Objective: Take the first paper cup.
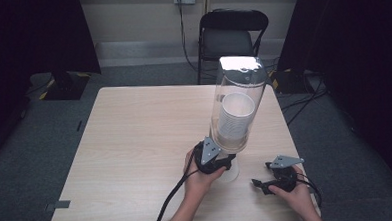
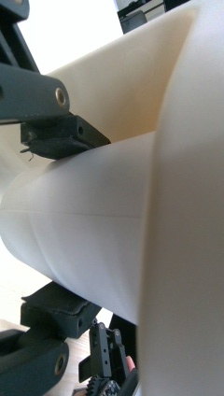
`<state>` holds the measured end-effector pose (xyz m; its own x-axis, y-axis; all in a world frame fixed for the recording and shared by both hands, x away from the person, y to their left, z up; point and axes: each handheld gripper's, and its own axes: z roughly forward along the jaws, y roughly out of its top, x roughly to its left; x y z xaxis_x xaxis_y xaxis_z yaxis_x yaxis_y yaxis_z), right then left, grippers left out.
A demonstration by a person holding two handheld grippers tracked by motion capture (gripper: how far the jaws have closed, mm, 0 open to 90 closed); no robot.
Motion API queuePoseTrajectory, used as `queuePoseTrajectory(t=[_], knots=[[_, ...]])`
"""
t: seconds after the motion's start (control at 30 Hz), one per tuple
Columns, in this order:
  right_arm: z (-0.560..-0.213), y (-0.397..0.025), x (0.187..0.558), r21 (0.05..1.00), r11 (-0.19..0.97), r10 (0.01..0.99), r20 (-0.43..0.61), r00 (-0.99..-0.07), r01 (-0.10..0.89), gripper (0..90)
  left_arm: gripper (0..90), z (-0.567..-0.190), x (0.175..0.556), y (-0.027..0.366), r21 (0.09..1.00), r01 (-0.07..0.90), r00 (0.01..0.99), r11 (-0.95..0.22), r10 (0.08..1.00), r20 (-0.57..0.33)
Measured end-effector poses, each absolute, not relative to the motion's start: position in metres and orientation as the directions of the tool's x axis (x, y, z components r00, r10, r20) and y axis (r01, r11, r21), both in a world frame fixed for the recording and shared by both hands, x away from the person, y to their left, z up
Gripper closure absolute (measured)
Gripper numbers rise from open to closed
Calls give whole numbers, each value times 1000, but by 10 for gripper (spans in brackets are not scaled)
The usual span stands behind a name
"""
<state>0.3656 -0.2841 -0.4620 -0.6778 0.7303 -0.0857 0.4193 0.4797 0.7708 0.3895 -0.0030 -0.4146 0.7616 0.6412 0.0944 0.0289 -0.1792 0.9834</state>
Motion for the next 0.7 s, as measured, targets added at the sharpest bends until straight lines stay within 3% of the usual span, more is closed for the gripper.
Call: queuePoseTrajectory(t=[0.7], knots=[[-462, -284, 365, 771, 479, 730, -85, -678, 420, 116, 365, -415, 389, -4, 980, 27, 758, -196, 643, 108]])
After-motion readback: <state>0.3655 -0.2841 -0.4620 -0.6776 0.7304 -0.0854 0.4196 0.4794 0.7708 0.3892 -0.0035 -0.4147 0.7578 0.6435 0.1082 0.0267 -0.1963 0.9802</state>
